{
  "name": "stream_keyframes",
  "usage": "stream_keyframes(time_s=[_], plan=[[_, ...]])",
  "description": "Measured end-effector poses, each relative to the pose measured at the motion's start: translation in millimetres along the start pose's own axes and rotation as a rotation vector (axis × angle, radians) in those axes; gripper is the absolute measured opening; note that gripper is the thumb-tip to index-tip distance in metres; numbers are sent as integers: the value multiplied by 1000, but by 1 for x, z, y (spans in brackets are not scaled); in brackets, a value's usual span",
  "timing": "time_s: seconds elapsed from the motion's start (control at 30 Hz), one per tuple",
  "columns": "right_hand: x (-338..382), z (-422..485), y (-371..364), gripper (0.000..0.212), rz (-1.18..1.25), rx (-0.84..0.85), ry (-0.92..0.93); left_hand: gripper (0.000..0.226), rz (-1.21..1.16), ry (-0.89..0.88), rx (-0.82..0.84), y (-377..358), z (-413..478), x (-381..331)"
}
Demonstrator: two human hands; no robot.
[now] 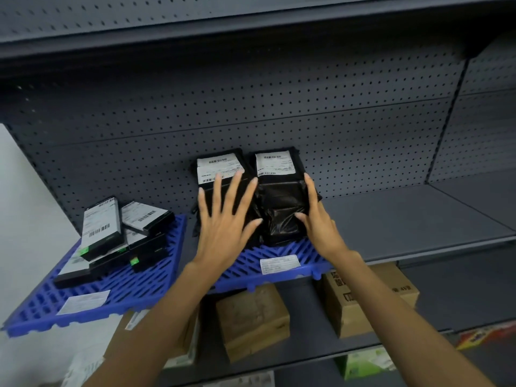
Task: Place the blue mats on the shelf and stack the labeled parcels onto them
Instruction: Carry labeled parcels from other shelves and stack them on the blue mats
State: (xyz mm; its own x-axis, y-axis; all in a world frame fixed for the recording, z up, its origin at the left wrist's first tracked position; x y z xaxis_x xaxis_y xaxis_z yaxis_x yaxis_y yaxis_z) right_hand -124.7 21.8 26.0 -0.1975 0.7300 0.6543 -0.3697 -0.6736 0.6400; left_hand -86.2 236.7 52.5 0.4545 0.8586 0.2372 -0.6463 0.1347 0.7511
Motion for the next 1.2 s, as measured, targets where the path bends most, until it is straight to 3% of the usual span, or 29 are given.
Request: stream_keyframes(time_s=[0.17, 0.33, 0.5, 0.77, 1.2], plan=[[0, -1, -5, 67, -7, -72, -26, 83, -3, 25, 60, -3, -11, 19], [10, 6, -5, 68, -349, -312, 57, 79, -99, 116, 83, -7, -13, 30], [34, 20, -10, 66, -591, -165, 198, 76, -290, 186, 134, -10, -11, 31], [35, 28, -18, 62, -555, -120, 232, 92, -776, 274, 82, -22, -19, 22], [19, 36, -11, 56, -399, -153, 299, 87, -838, 320, 42, -34, -5, 3]])
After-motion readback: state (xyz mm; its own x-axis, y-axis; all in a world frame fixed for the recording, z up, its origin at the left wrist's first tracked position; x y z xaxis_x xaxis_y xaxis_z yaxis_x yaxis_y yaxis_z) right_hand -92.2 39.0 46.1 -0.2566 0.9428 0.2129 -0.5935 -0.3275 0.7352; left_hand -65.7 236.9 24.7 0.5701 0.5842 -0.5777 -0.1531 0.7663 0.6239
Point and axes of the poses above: each hand's wrist, its own z-axis towards the middle knuckle, its own y-axis out of the back of the hand, x = y × z, the point moved 2 cm from there along z, towards the middle knuckle, and after that the axes turned 7 degrees about x, right-handed, at the moved point
